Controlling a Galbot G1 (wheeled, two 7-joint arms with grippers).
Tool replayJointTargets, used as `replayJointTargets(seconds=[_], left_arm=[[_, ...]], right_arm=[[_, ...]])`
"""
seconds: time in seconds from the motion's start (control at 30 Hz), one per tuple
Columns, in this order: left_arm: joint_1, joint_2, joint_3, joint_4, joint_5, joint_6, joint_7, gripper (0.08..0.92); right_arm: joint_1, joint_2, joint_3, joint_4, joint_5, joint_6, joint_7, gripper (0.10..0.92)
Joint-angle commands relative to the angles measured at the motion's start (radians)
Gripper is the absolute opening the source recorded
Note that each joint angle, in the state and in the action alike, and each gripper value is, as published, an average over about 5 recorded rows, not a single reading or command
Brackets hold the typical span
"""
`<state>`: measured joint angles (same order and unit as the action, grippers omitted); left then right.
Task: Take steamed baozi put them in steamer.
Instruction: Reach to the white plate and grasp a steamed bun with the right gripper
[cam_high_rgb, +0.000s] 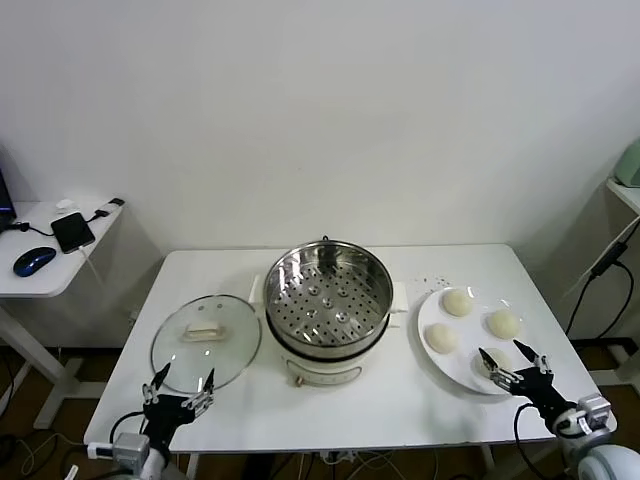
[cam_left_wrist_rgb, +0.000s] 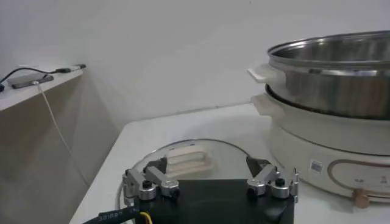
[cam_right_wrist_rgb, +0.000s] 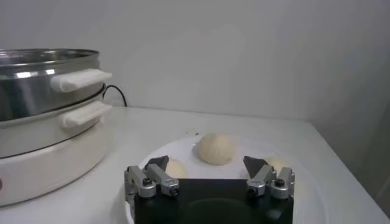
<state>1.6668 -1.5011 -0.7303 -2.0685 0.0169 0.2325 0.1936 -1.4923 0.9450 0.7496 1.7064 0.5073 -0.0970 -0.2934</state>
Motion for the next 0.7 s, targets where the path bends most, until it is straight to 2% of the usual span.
replayJointTargets(seconds=[0.03, 0.13, 0.37, 0.53, 0.7], left_arm=[[0.006, -0.003, -0.003, -0.011, 0.001, -0.004, -0.002, 0.823], [0.013, -0.011, -0.006, -0.019, 0.001, -0.009, -0.008, 0.823], [0.034, -0.032, -0.008, -0.045, 0.011, -0.016, -0.025, 0.823], [0.041, -0.039, -0.016, -0.054, 0.015, -0.014, -0.032, 0.823], [0.053, -0.053, -0.028, -0.063, 0.017, -0.013, -0.032, 0.823]], right_arm=[[0.157, -0.116, 0.012, -0.028, -0.174, -0.059, -0.049, 0.823], [0.286, -0.210, -0.031, -0.077, -0.283, -0.080, -0.150, 0.823], [0.795, -0.379, -0.361, -0.331, -0.644, -0.017, -0.550, 0.823], [1.175, -0.361, -0.672, -0.489, -0.879, 0.122, -0.827, 0.823], [1.436, -0.253, -0.923, -0.648, -1.020, 0.234, -0.999, 0.823]])
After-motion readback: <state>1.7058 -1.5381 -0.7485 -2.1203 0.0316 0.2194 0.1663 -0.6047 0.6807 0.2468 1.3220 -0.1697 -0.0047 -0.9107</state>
